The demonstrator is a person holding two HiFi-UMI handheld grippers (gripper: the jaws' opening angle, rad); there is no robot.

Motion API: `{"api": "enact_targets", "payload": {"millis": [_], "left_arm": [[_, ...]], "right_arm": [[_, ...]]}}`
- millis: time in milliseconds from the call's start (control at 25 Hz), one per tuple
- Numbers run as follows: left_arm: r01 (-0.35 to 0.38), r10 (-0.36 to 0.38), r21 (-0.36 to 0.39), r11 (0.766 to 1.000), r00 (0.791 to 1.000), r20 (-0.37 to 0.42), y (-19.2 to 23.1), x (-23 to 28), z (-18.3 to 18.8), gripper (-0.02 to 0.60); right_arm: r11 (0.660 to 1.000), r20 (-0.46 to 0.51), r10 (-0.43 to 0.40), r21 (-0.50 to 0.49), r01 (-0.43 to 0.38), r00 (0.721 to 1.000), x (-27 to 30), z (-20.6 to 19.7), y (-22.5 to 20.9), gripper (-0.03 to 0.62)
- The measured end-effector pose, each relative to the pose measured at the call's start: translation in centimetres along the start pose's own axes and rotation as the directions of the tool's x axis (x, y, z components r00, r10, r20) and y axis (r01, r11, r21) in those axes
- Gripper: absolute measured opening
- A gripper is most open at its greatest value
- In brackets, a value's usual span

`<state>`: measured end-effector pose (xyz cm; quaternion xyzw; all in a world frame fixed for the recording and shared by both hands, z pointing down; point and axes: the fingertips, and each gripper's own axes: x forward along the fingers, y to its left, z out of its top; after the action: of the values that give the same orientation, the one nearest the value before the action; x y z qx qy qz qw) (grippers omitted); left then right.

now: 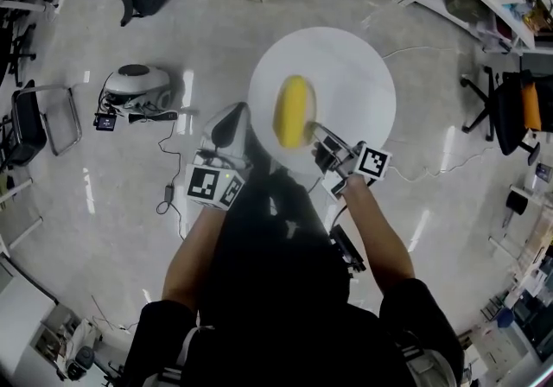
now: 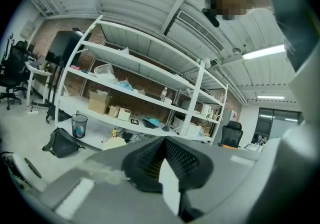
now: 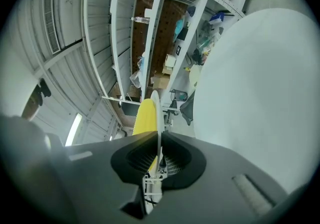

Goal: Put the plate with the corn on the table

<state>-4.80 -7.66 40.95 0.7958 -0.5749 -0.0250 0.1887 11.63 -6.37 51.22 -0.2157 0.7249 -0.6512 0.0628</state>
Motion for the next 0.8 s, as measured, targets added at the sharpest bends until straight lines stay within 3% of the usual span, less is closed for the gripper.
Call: {"api": "enact_targets", "payload": {"millis": [320, 800], "left_arm": [[-0.007, 0.006, -0.018, 1.000, 0.999, -0.037, 2.8, 2.1, -3.6, 0.003], [-0.001, -0.001, -0.046, 0.999, 0.998, -0.057, 5.8, 4.3, -7.3, 0.003]], "right_arm": [[1.000, -0.042, 0.029, -0.011, -0.029, 0.999, 3.0, 0.3, -4.0, 0.032], [1.000, -0.064, 0.006, 0.009, -0.006, 0.998, 6.4, 0.4, -9.1, 0.032]]}}
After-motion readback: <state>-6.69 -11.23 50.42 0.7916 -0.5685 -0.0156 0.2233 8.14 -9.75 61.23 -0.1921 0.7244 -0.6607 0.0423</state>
